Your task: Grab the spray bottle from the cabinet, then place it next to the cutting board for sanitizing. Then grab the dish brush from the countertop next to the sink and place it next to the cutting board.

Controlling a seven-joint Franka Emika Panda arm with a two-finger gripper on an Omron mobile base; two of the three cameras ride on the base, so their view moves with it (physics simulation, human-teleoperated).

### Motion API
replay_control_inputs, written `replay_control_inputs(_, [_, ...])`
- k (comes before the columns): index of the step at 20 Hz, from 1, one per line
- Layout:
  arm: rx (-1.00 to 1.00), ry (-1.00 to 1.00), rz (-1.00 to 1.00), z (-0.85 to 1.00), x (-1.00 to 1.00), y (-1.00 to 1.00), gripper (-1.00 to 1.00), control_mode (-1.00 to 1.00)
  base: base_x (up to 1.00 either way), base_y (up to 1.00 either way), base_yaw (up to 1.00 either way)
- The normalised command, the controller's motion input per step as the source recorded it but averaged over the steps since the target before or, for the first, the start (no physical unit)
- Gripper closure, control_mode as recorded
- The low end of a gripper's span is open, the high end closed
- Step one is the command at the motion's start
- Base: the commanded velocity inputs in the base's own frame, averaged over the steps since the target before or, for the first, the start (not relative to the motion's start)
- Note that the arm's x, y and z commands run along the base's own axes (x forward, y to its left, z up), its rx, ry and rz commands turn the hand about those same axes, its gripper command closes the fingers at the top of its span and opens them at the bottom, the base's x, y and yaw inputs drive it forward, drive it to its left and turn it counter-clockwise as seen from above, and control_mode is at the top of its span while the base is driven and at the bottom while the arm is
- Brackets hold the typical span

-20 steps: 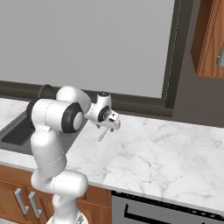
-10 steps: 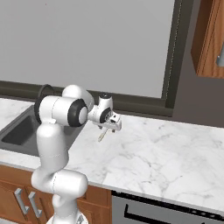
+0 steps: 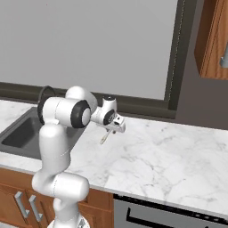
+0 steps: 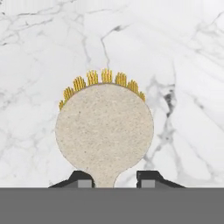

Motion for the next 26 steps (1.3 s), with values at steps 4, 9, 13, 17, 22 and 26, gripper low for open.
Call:
replay_control_inputs(4, [0.00, -0.14, 0.00, -0.04, 0.00, 0.00, 1.00, -1.00, 0.00, 0.00, 0.00])
replay_control_inputs(9, [-0.05, -0.08, 0.00, 0.27, -0.17, 0.20, 1.00, -1.00, 0.00, 0.00, 0.00])
replay_control_inputs(13, [-0.01, -0.08, 0.02, 1.00, -0.79, 0.00, 1.00, -1.00, 0.00, 0.00, 0.00])
replay_control_inputs(17, [-0.02, -0.11, 0.01, 1.00, -0.83, 0.00, 1.00, -1.00, 0.00, 0.00, 0.00])
replay_control_inputs(22, [-0.01, -0.02, 0.00, 0.99, -0.70, 0.00, 1.00, -1.00, 0.00, 0.00, 0.00])
replay_control_inputs(26, [-0.01, -0.07, 0.02, 0.98, -0.86, 0.00, 1.00, -1.00, 0.00, 0.00, 0.00])
